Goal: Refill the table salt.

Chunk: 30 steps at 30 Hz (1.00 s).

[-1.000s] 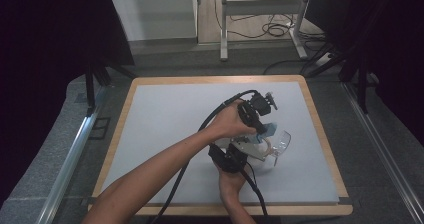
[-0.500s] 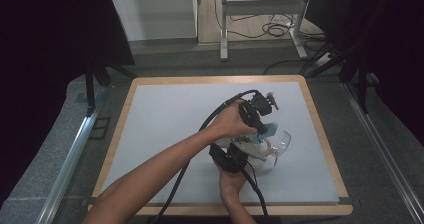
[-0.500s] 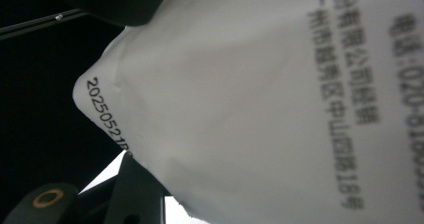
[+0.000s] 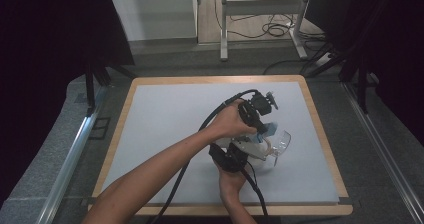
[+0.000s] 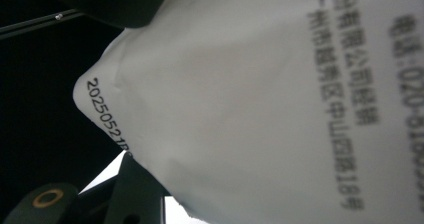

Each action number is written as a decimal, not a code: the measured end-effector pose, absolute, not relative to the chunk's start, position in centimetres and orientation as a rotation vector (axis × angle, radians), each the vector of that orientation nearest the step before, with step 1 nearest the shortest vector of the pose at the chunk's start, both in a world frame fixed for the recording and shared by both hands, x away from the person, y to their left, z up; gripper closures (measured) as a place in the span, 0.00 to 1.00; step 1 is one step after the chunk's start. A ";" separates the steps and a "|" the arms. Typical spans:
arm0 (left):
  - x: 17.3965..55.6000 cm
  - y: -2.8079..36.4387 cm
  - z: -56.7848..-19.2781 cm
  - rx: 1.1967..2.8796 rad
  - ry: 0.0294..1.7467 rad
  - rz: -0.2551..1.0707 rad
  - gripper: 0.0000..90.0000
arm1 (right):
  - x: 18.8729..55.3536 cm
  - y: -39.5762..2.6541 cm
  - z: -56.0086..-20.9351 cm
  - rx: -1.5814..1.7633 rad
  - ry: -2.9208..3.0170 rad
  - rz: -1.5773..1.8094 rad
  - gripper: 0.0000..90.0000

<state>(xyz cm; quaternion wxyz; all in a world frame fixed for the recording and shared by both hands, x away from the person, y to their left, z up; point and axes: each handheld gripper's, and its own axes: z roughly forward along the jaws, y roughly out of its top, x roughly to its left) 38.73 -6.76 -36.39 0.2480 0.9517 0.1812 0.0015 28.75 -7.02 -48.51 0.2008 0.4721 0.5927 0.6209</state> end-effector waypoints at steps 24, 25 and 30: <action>38.7 -6.7 -36.1 2.596 0.496 0.013 1.00 | 28.8 -6.9 -48.2 1.319 1.646 1.749 0.61; 38.7 -6.7 -36.1 2.596 0.496 0.013 1.00 | 28.8 -6.9 -48.3 1.320 1.646 1.750 0.61; 38.7 -6.7 -36.1 2.597 0.496 0.016 1.00 | 28.8 -6.9 -48.3 1.322 1.642 1.753 0.61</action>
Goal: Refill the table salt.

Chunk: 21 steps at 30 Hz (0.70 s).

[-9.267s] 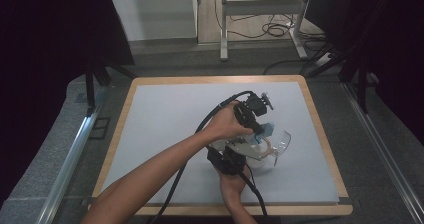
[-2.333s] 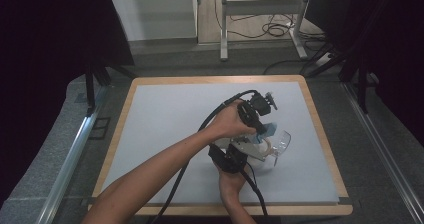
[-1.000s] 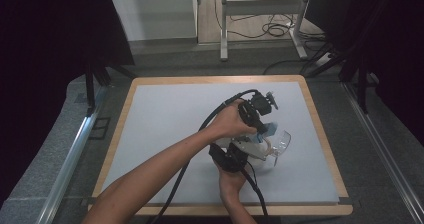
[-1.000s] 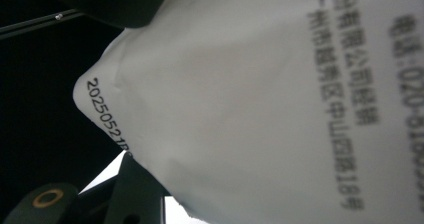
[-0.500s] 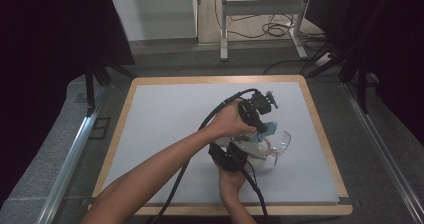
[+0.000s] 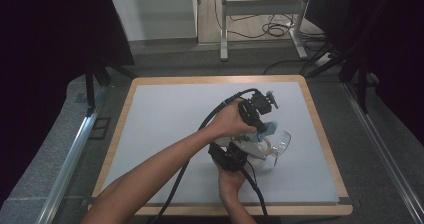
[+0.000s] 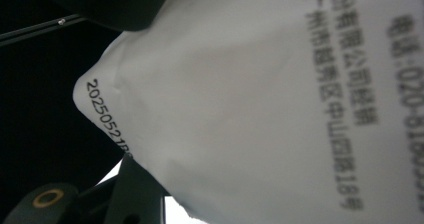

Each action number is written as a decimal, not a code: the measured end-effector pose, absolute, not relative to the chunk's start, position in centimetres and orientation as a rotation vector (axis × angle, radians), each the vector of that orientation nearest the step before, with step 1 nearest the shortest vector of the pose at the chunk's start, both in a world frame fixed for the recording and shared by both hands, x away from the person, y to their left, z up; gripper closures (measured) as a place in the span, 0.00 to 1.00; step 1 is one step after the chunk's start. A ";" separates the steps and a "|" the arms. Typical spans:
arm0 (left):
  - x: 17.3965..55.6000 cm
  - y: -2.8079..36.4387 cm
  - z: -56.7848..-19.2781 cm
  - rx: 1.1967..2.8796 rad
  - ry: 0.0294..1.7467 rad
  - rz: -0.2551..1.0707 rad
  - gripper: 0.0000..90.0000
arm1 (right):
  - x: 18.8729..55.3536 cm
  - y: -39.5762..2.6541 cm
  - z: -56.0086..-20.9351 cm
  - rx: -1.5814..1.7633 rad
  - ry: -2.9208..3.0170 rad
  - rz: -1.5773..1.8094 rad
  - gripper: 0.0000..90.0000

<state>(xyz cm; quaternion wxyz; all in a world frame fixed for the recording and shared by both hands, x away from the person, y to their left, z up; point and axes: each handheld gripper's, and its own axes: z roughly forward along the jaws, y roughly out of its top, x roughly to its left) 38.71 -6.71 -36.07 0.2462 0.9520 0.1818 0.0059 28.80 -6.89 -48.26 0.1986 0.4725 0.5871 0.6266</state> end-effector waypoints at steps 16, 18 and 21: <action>38.7 -6.8 -36.0 2.602 0.494 0.017 1.00 | 28.8 -6.9 -48.2 1.326 1.631 1.761 0.61; 38.7 -6.8 -36.0 2.605 0.495 0.017 1.00 | 28.8 -6.9 -48.2 1.337 1.630 1.769 0.61; 38.7 -6.7 -36.0 2.603 0.496 0.018 1.00 | 28.8 -6.8 -48.2 1.338 1.630 1.771 0.61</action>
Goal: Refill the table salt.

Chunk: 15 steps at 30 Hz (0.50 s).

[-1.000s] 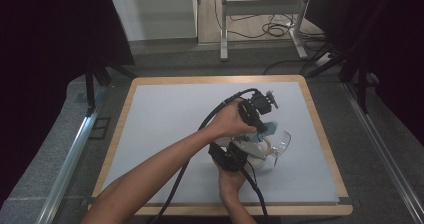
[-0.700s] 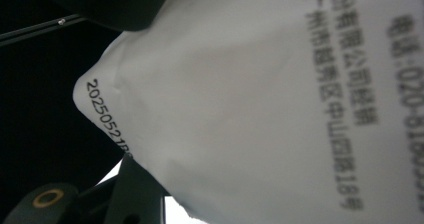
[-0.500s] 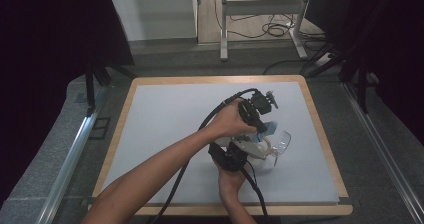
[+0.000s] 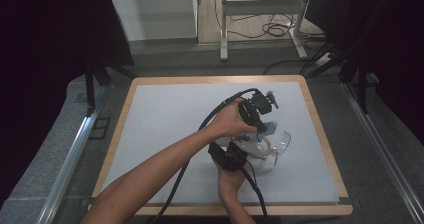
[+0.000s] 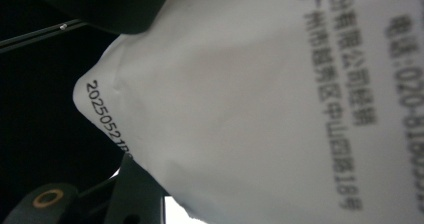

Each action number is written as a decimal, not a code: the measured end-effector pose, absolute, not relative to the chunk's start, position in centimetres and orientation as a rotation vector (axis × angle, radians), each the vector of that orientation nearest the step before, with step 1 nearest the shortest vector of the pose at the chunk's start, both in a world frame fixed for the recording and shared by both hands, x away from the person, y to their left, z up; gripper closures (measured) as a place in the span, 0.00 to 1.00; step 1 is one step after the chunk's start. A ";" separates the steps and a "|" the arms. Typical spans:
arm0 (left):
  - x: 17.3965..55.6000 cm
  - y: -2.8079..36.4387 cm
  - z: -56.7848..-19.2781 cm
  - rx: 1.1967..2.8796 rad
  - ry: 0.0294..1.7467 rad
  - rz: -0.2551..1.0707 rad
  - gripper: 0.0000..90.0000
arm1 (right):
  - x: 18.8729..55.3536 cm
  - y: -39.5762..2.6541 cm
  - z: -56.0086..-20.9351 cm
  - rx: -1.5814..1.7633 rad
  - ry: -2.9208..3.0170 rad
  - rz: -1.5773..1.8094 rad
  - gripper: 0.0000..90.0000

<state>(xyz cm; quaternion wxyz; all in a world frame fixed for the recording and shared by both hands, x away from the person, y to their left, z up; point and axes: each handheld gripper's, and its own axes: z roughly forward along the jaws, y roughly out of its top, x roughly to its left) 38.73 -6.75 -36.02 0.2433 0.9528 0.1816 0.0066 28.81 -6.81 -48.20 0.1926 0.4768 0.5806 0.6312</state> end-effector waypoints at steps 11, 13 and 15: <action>38.8 -7.0 -36.1 2.607 0.492 0.016 1.00 | 28.9 -7.0 -48.3 1.336 1.630 1.767 0.61; 38.7 -7.0 -36.1 2.608 0.492 0.014 1.00 | 28.9 -7.0 -48.2 1.338 1.628 1.769 0.61; 38.7 -7.0 -36.0 2.607 0.490 0.015 1.00 | 28.9 -7.0 -48.2 1.336 1.624 1.773 0.61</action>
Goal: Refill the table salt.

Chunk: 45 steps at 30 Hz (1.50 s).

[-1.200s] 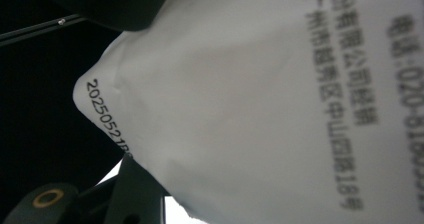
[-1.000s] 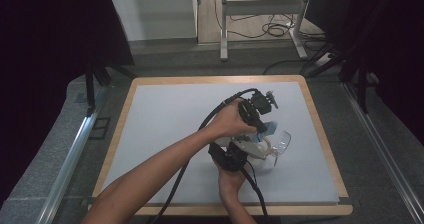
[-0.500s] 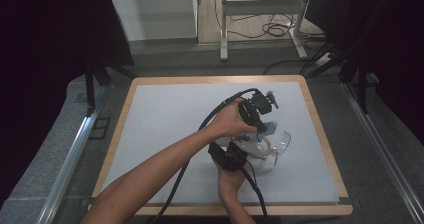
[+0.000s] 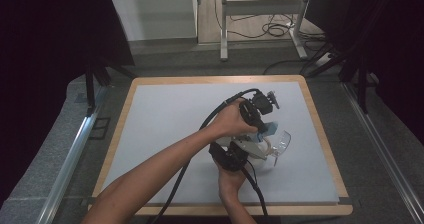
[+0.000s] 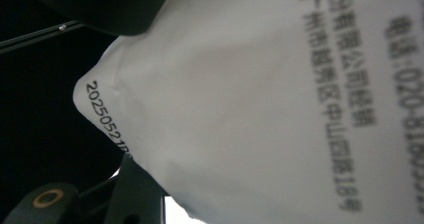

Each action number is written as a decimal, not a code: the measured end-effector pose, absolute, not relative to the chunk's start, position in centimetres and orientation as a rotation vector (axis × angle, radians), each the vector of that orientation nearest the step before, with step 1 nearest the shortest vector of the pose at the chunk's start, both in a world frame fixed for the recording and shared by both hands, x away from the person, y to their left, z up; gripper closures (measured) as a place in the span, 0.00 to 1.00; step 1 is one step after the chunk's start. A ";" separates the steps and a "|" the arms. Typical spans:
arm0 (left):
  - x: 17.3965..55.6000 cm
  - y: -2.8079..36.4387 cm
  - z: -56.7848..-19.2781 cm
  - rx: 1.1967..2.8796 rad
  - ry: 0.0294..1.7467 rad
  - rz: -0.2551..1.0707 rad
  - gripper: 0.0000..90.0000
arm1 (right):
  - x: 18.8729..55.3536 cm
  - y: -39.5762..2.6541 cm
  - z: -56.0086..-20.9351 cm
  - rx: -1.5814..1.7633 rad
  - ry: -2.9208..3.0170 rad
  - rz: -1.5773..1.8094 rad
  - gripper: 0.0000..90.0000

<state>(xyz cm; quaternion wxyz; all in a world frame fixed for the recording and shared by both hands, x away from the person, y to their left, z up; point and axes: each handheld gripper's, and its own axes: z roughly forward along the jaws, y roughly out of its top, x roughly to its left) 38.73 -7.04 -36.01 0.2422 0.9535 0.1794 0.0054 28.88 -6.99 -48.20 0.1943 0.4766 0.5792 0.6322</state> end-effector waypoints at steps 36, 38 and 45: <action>38.6 -7.0 -35.6 2.603 0.491 0.024 1.00 | 28.8 -7.0 -47.9 1.330 1.621 1.772 0.61; 38.6 -7.0 -35.6 2.603 0.491 0.024 1.00 | 28.8 -7.0 -47.9 1.329 1.621 1.772 0.61; 38.6 -7.0 -35.7 2.603 0.491 0.023 1.00 | 28.9 -7.0 -47.9 1.332 1.616 1.780 0.61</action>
